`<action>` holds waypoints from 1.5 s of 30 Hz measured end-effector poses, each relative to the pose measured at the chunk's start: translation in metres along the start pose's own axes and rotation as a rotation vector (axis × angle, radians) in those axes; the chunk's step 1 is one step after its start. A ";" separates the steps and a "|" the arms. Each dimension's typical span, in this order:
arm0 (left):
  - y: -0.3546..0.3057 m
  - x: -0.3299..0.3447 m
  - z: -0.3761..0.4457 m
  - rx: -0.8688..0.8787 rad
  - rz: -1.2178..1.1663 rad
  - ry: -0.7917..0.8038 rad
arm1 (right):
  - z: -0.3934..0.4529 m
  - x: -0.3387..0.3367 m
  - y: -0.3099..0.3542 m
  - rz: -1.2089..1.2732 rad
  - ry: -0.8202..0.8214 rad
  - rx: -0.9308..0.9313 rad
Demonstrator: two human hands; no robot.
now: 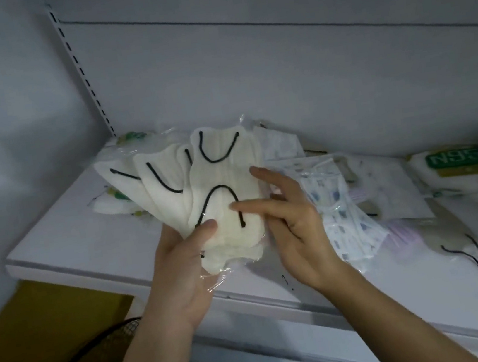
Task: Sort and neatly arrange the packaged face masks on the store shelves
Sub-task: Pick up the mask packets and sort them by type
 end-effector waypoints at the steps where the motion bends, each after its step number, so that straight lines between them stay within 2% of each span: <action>1: 0.004 0.009 -0.004 0.031 0.050 0.000 | -0.008 -0.010 0.001 0.148 -0.099 0.152; 3: 0.018 0.035 -0.015 0.087 0.155 0.032 | -0.024 -0.032 0.008 0.493 -0.317 0.467; 5: 0.038 0.066 -0.028 0.120 0.228 0.113 | -0.042 -0.056 0.013 0.620 -0.417 0.652; 8: 0.081 0.112 -0.050 0.112 0.259 0.224 | -0.078 -0.112 0.019 0.516 -0.492 0.669; 11: 0.131 0.153 -0.077 -0.031 0.176 0.201 | -0.129 -0.179 0.017 0.455 -0.644 0.721; 13: 0.170 0.186 -0.101 -0.071 0.211 0.250 | -0.170 -0.225 0.019 0.411 -0.747 0.772; 18: 0.273 0.278 -0.187 -0.087 0.341 0.577 | -0.288 -0.337 0.034 0.354 -1.011 0.777; 22: 0.354 0.347 -0.260 -0.267 0.304 0.623 | -0.374 -0.417 0.049 0.266 -1.164 0.827; 24: 0.388 0.375 -0.292 -0.394 0.317 0.637 | -0.413 -0.449 0.047 0.259 -1.308 0.867; 30: 0.483 0.467 -0.347 -0.406 0.490 0.899 | -0.494 -0.542 0.042 0.162 -1.616 0.772; 37: 0.616 0.590 -0.379 -0.648 0.513 0.921 | -0.551 -0.676 -0.005 0.024 -1.767 0.762; 42: 0.672 0.712 -0.391 -0.637 0.495 1.097 | -0.551 -0.800 -0.027 -0.012 -1.835 0.773; 45: 0.693 0.770 -0.389 -0.556 0.494 1.095 | -0.543 -0.857 -0.044 -0.015 -1.841 0.751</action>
Point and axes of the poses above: each hand's wrist, its own z-axis towards the middle knuckle, its own x-axis out of the palm, y = z × x, the point moved 2 cm from there along z, towards the middle knuckle
